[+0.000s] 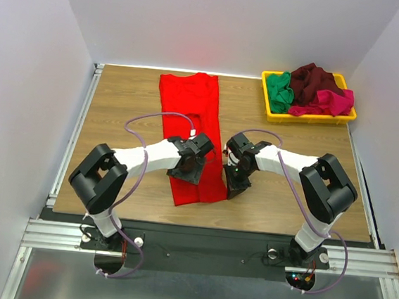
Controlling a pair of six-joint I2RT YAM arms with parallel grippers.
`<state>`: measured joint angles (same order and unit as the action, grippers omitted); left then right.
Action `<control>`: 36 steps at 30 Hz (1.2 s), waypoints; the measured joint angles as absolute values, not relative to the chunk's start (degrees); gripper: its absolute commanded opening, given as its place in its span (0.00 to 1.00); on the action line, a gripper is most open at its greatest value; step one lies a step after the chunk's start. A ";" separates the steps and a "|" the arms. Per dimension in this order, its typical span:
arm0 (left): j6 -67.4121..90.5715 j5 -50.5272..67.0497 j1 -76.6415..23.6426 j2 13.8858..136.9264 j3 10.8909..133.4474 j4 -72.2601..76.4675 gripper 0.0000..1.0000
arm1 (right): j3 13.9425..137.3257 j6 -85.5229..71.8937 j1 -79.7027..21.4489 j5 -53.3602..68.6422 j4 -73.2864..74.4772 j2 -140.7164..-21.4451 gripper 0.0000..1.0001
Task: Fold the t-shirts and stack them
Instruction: Fold the tshirt
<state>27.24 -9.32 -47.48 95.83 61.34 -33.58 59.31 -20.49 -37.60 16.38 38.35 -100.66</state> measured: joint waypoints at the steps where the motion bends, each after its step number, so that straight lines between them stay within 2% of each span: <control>1: 27.22 -9.56 -47.37 94.70 61.34 -34.06 0.71 | 59.31 -20.47 -37.60 16.38 38.35 -100.66 0.00; 9: 27.05 -7.33 -47.24 90.13 64.71 -32.60 0.71 | 59.48 -20.08 -37.67 16.36 38.48 -100.66 0.01; 11: 27.03 -5.74 -47.22 90.30 65.36 -31.05 0.71 | 59.64 -19.66 -37.76 16.36 38.54 -100.77 0.04; 13: 26.85 -4.05 -47.24 90.83 65.41 -29.47 0.71 | 60.01 -19.27 -37.91 16.32 38.81 -100.92 0.11; 16: 26.52 -2.07 -47.24 92.64 65.36 -28.14 0.71 | 61.08 -18.39 -37.95 16.16 39.09 -101.23 0.36; 19: 26.06 -0.36 -47.24 93.93 64.51 -27.14 0.72 | 62.43 -17.50 -37.95 16.34 38.96 -101.30 0.50; 22: 25.89 0.58 -47.24 94.06 62.54 -26.81 0.71 | 63.64 -16.84 -37.95 16.29 38.92 -101.30 0.57; 36: 28.25 -1.34 -47.22 91.90 55.31 -30.20 0.72 | 64.10 -15.18 -37.95 17.82 38.76 -101.30 0.59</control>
<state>28.25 -1.34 -47.22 91.90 55.31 -30.20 64.10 -15.18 -37.95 17.82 38.76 -101.30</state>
